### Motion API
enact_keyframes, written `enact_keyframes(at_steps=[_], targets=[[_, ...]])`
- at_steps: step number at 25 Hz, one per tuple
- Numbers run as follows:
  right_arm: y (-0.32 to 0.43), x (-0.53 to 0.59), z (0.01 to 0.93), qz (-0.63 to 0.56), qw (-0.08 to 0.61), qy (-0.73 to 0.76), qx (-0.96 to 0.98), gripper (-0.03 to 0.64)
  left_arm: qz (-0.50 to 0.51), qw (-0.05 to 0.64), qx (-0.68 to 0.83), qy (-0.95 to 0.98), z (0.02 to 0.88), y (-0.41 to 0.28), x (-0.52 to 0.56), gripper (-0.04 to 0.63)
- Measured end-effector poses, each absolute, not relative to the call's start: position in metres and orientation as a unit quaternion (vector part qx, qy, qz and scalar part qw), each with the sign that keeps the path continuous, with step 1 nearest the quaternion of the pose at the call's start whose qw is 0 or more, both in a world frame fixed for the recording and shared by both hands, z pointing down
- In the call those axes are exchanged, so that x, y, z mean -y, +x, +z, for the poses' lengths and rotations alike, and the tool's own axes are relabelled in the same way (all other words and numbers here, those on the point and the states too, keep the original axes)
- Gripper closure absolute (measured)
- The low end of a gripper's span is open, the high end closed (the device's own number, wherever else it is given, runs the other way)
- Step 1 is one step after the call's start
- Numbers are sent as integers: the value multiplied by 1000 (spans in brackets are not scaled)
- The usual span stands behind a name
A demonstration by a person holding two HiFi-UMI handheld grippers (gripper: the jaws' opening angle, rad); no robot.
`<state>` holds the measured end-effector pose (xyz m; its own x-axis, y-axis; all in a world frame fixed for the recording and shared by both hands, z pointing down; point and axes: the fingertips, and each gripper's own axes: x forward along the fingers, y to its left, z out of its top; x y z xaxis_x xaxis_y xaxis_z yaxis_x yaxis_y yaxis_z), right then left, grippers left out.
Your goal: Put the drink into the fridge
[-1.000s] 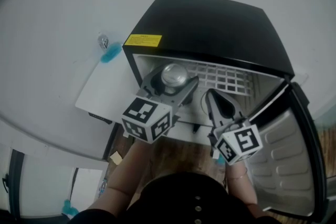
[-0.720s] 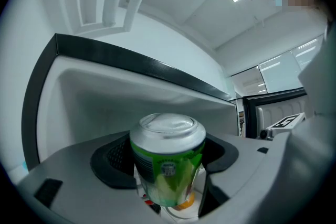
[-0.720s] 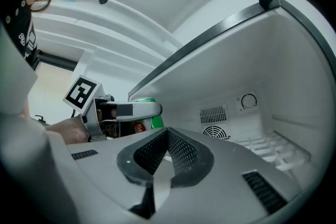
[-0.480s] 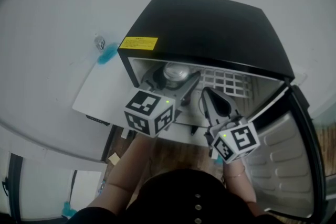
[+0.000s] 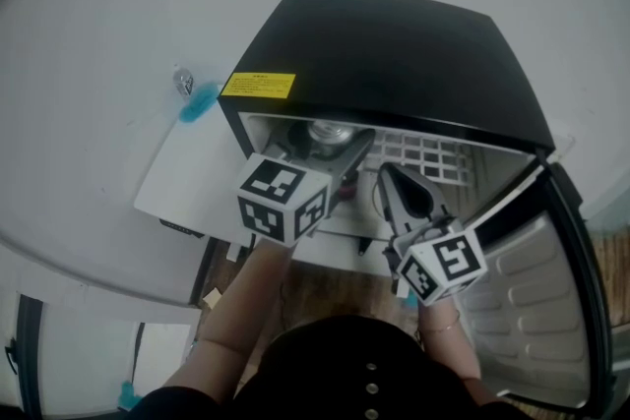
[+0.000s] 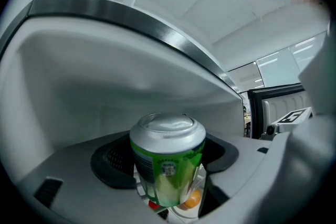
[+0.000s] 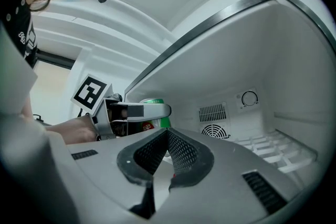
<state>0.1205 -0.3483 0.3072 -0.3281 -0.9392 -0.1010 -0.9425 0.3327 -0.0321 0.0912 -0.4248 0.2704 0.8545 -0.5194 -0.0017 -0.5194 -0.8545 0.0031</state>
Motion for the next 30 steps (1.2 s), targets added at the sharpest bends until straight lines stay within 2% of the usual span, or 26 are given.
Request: enact_keyframes(at_steps=[30], targets=[[121,355,322,-2,35,-584,-811,609,-4,-12,295,955,274,108,468,265]])
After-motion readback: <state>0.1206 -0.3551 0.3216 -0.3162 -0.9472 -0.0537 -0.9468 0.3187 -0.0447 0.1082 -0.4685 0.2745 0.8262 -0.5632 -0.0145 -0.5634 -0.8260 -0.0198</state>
